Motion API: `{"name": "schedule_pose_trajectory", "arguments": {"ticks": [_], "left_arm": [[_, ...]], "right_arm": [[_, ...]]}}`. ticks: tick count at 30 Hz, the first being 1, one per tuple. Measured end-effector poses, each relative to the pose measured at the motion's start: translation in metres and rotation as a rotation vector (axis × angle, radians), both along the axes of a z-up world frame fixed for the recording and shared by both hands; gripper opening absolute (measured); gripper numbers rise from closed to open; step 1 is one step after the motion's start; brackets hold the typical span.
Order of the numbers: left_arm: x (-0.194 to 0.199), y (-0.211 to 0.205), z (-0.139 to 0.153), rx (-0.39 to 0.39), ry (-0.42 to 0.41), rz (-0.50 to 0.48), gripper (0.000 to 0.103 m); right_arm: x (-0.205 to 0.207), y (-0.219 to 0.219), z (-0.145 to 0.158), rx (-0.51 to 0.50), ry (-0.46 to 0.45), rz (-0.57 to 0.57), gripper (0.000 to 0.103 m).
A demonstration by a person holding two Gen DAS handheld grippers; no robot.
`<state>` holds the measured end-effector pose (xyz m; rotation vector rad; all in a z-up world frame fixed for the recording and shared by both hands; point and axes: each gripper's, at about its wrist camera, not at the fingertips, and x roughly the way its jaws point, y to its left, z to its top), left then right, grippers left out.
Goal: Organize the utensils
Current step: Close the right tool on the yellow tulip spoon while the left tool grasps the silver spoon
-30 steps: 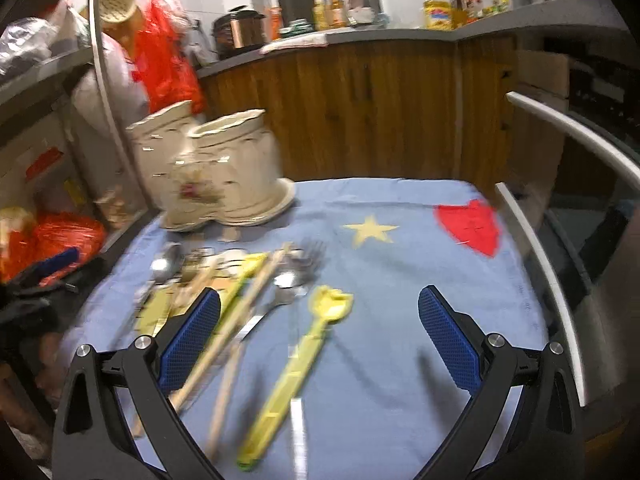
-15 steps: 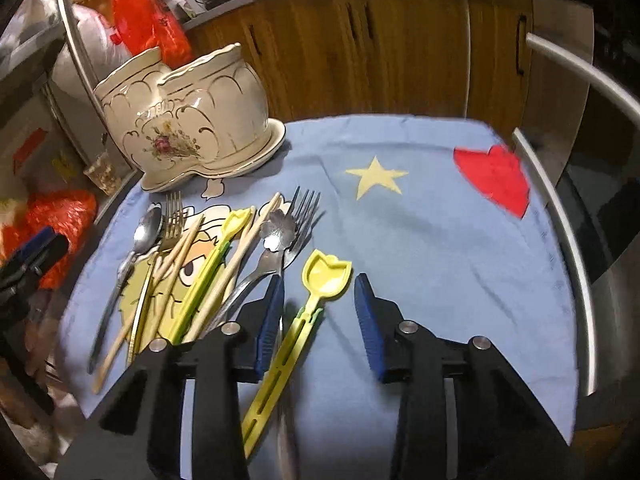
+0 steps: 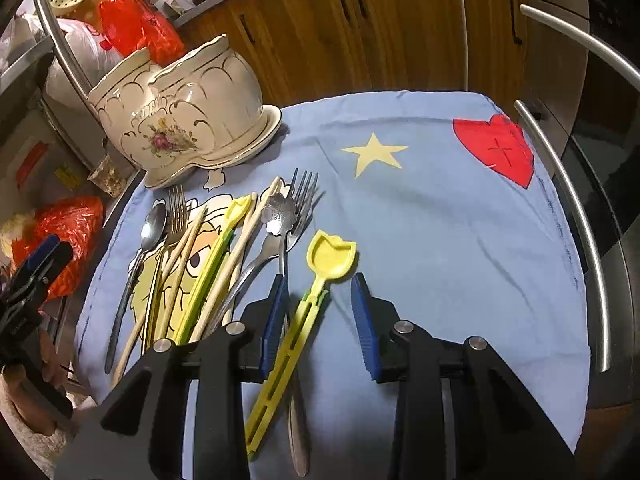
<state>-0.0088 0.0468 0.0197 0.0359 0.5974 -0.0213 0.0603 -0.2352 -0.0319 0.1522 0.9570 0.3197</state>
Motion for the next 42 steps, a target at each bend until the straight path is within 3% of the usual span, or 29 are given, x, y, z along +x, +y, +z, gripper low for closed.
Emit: {"name": "schedule_pose_trajectory", "arguments": {"ticks": [6, 12, 15, 16, 21, 25, 30, 38, 42], "left_arm": [[0.001, -0.003, 0.001, 0.000, 0.013, -0.010, 0.098], [0.005, 0.000, 0.001, -0.069, 0.062, -0.054, 0.097], [0.008, -0.006, 0.000, -0.044, 0.079, -0.063, 0.093], [0.008, -0.008, -0.002, -0.034, 0.082, -0.065, 0.091], [0.024, -0.025, -0.022, -0.044, 0.202, -0.130, 0.057], [0.034, -0.038, -0.035, -0.014, 0.259, -0.157, 0.044], [0.044, -0.050, -0.046, 0.032, 0.305, -0.162, 0.020], [0.048, -0.063, -0.044, 0.129, 0.311, -0.163, 0.009], [0.045, -0.059, -0.039, 0.072, 0.295, -0.187, 0.006]], "right_arm": [[0.000, 0.006, 0.000, -0.023, 0.005, 0.030, 0.012], [-0.007, -0.002, 0.012, 0.014, -0.054, 0.013, 0.011], [-0.012, -0.005, 0.017, 0.041, -0.084, 0.011, 0.011], [-0.013, -0.006, 0.019, 0.048, -0.091, 0.015, 0.011], [-0.018, -0.007, 0.024, 0.065, -0.121, 0.030, 0.011], [-0.020, -0.010, 0.024, 0.080, -0.130, 0.035, 0.011], [-0.021, -0.010, 0.025, 0.075, -0.149, 0.047, 0.011], [-0.021, -0.008, 0.033, 0.082, -0.180, 0.068, 0.010], [-0.023, -0.007, 0.041, 0.092, -0.210, 0.074, 0.010]]}}
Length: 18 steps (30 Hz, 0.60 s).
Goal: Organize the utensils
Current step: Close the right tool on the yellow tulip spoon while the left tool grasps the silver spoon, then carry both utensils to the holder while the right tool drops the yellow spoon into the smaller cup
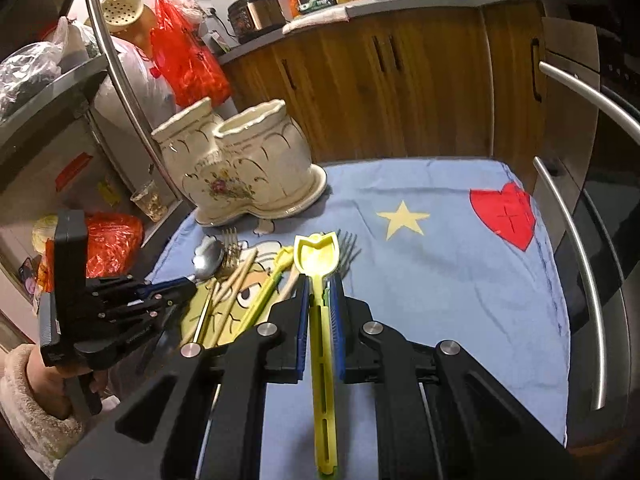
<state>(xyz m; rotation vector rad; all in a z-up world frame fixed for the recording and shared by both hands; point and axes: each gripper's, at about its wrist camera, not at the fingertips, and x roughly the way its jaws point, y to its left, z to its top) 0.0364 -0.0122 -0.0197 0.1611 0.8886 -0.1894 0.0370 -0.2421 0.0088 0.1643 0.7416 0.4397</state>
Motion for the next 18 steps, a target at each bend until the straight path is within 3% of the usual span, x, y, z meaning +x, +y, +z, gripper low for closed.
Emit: {"name": "schedule_pose_trajectory", "arguments": {"ticks": [15, 18], "left_arm": [[-0.028, 0.027, 0.046, -0.270, -0.125, -0.076, 0.006], [-0.029, 0.037, 0.069, -0.349, -0.150, -0.097, 0.006]], "right_arm": [[0.005, 0.017, 0.038, 0.015, -0.130, -0.006, 0.011], [0.012, 0.024, 0.054, 0.024, -0.173, 0.001, 0.011]]}}
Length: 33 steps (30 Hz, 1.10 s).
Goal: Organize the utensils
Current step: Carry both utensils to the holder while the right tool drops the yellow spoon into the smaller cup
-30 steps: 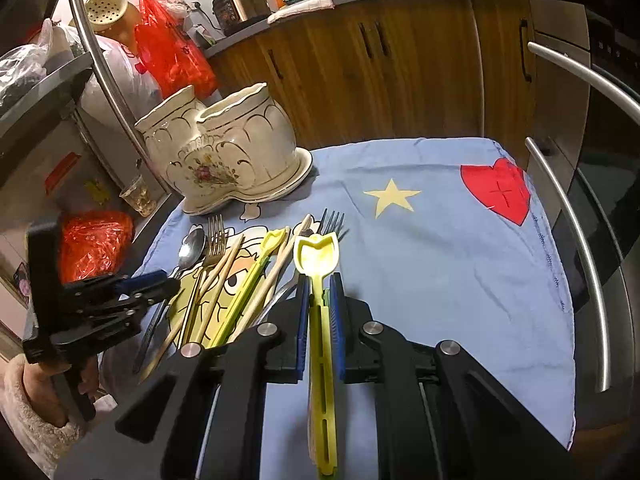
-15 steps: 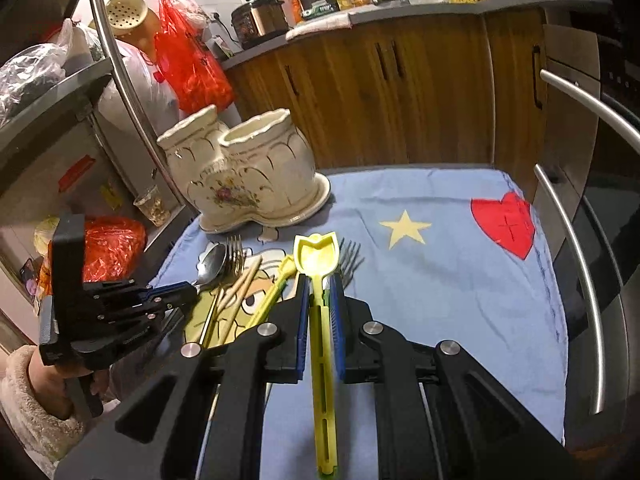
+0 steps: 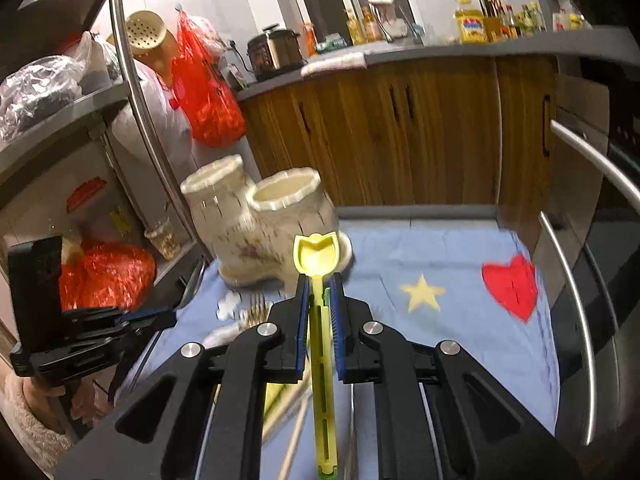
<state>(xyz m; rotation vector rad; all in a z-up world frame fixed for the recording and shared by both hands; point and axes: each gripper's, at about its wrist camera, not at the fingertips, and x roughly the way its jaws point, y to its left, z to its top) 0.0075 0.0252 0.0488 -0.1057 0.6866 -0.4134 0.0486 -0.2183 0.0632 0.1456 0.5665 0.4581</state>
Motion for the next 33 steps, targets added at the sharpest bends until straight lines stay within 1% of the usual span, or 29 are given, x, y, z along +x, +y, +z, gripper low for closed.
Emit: {"name": "schedule_pose_trajectory", "arguments": {"ticks": [3, 5, 7, 8, 10, 13, 15, 18, 23, 25, 27, 29, 31, 33], "left_arm": [[0.002, 0.006, 0.024, -0.032, -0.050, -0.002, 0.006], [0.012, 0.012, 0.045, -0.055, -0.089, -0.003, 0.006], [0.022, 0.014, 0.063, -0.045, -0.149, 0.015, 0.006], [0.028, 0.015, 0.072, -0.038, -0.176, 0.029, 0.006], [0.048, 0.017, 0.088, -0.060, -0.216, 0.044, 0.006], [0.074, 0.019, 0.103, -0.077, -0.269, 0.080, 0.006], [0.095, 0.016, 0.111, -0.063, -0.303, 0.108, 0.006], [0.122, 0.013, 0.113, -0.061, -0.331, 0.140, 0.006], [0.151, 0.011, 0.108, -0.056, -0.384, 0.193, 0.006], [0.155, 0.010, 0.104, -0.038, -0.407, 0.214, 0.006], [0.159, 0.007, 0.097, 0.001, -0.424, 0.242, 0.006], [0.161, 0.010, 0.089, 0.013, -0.430, 0.257, 0.006], [0.163, 0.011, 0.085, 0.009, -0.424, 0.256, 0.006], [0.162, 0.010, 0.080, 0.022, -0.419, 0.252, 0.006]], "right_arm": [[0.014, 0.010, 0.018, 0.017, -0.042, 0.014, 0.011], [0.028, 0.018, 0.031, 0.036, -0.070, 0.025, 0.011], [0.041, 0.023, 0.041, 0.057, -0.097, 0.034, 0.011], [0.052, 0.026, 0.048, 0.075, -0.118, 0.032, 0.011], [0.068, 0.030, 0.057, 0.103, -0.145, 0.028, 0.011], [0.093, 0.035, 0.064, 0.147, -0.170, 0.016, 0.011], [0.108, 0.042, 0.065, 0.163, -0.182, 0.006, 0.011], [0.128, 0.052, 0.061, 0.173, -0.206, -0.012, 0.011], [0.153, 0.065, 0.044, 0.173, -0.230, -0.040, 0.011], [0.157, 0.068, 0.039, 0.171, -0.234, -0.045, 0.011], [0.161, 0.073, 0.032, 0.164, -0.234, -0.045, 0.011], [0.165, 0.076, 0.025, 0.158, -0.229, -0.047, 0.011], [0.166, 0.077, 0.019, 0.148, -0.223, -0.050, 0.011], [0.166, 0.078, 0.014, 0.139, -0.215, -0.048, 0.011]]}}
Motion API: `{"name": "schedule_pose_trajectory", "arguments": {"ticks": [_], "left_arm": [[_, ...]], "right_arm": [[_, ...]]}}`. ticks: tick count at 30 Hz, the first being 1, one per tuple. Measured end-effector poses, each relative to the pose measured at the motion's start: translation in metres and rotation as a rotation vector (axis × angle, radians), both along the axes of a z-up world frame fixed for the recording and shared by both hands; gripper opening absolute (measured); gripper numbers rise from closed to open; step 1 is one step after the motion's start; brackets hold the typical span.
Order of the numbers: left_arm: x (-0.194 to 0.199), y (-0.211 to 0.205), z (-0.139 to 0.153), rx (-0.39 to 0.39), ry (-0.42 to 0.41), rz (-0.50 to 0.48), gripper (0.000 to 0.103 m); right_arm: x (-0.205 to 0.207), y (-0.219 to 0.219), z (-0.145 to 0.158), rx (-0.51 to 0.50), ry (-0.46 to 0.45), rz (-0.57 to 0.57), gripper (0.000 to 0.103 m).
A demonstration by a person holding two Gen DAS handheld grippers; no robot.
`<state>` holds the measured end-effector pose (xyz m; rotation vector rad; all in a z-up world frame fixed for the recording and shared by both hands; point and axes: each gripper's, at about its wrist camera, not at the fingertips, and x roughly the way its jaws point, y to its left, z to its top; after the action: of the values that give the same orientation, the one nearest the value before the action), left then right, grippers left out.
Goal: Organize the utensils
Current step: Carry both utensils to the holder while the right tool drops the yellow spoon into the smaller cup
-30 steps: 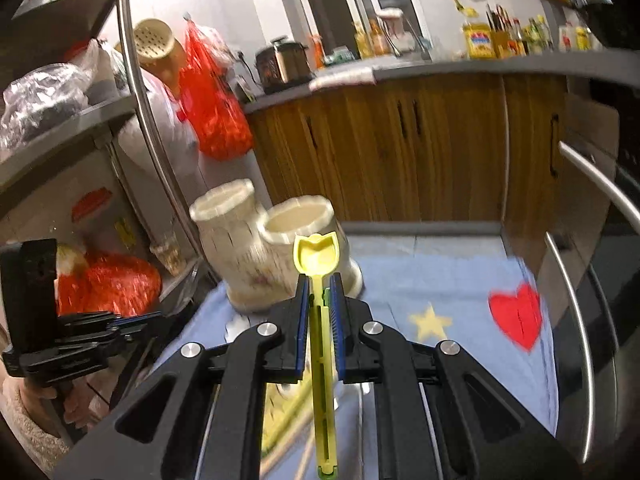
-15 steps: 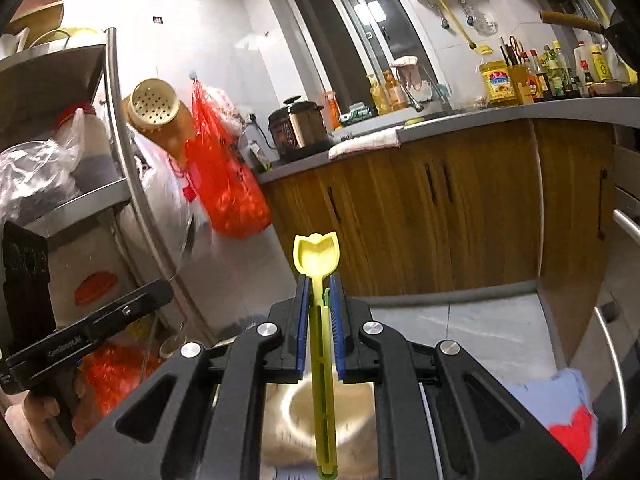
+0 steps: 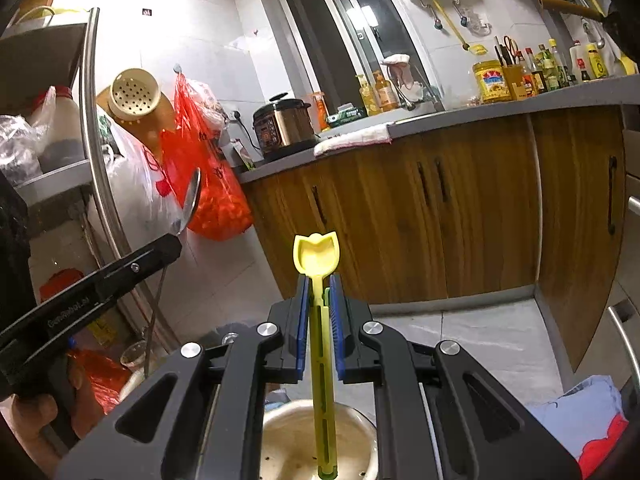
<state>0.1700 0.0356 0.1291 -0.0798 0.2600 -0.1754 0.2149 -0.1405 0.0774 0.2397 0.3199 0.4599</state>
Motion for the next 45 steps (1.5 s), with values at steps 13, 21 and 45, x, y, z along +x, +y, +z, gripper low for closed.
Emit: {"name": "schedule_pose_trajectory", "arguments": {"ticks": [13, 21, 45], "left_arm": [[-0.036, 0.004, -0.017, 0.036, 0.064, -0.075, 0.006], [-0.049, -0.003, -0.030, 0.107, 0.174, -0.123, 0.006], [-0.026, 0.005, -0.032, 0.102, 0.361, -0.126, 0.006]], "right_arm": [[-0.031, -0.013, -0.012, -0.063, 0.032, 0.062, 0.011], [-0.037, -0.015, -0.015, -0.108, 0.095, 0.122, 0.011], [-0.023, -0.001, -0.022, -0.177, 0.213, 0.138, 0.011]]}}
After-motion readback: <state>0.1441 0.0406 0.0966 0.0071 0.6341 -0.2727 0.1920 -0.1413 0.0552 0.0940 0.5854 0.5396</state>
